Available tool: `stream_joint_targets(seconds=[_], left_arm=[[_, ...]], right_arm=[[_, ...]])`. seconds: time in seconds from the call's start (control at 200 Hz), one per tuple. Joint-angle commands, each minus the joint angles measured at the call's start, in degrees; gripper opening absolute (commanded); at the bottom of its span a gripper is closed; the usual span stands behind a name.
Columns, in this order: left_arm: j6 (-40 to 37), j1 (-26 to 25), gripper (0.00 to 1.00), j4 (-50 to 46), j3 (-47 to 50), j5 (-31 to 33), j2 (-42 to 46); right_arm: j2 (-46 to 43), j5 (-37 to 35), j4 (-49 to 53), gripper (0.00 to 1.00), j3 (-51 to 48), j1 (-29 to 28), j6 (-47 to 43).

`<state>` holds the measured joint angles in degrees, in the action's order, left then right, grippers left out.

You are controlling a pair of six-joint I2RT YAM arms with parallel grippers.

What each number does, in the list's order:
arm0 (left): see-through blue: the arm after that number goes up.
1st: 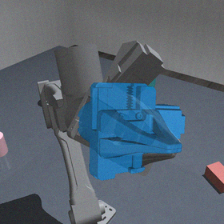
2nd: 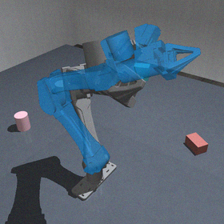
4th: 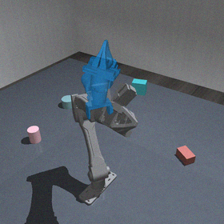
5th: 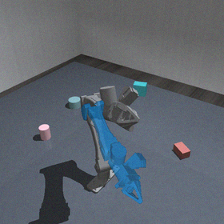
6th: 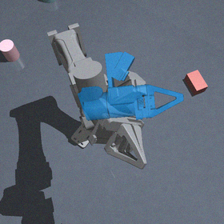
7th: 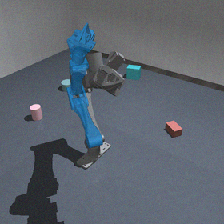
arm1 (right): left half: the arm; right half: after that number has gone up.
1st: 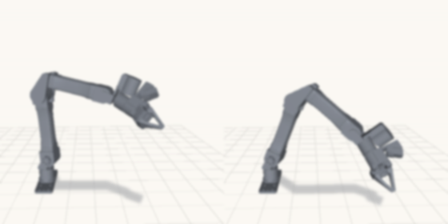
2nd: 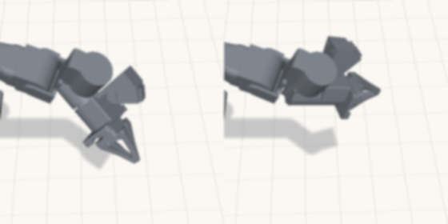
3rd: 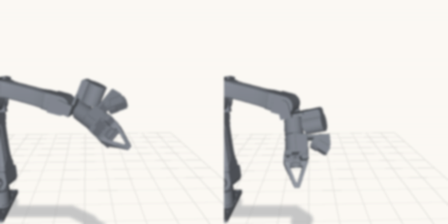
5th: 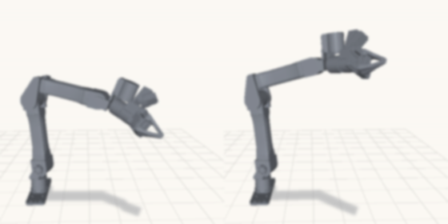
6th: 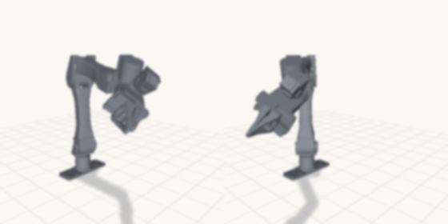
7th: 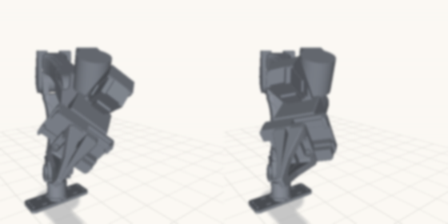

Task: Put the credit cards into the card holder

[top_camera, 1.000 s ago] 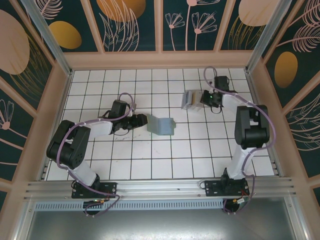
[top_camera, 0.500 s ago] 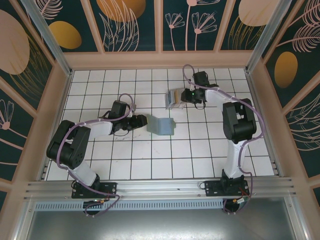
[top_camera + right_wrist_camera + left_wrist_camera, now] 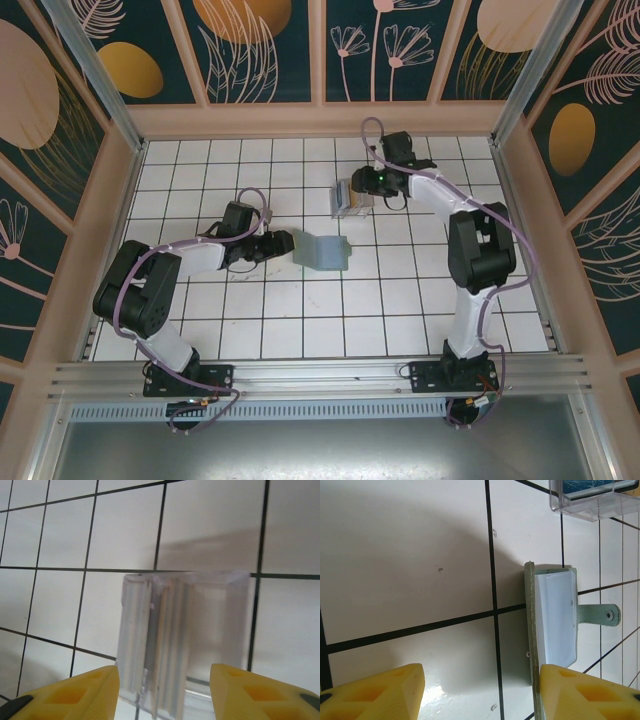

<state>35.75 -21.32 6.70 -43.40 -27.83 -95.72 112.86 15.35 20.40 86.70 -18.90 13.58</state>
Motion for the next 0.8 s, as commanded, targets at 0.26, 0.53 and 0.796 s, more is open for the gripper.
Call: stream_joint_targets(seconds=[0.26, 0.53, 0.796], left_arm=[[-1.31, 0.27, 0.63, -1.21, 0.63, 1.35, 1.86], [-1.02, 0.32, 0.63, 0.24, 1.4, 1.78, 2.73], [-1.02, 0.31, 0.63, -0.01, 0.86, 1.66, 2.39]], right_arm=[[7.29, -3.58, 4.13, 0.48, 5.27, -2.17, -1.39], [7.56, -13.97, 7.06, 0.49, 6.2, -4.0, -3.77], [8.02, -22.53, 10.17, 0.48, 7.76, -5.18, -3.8]])
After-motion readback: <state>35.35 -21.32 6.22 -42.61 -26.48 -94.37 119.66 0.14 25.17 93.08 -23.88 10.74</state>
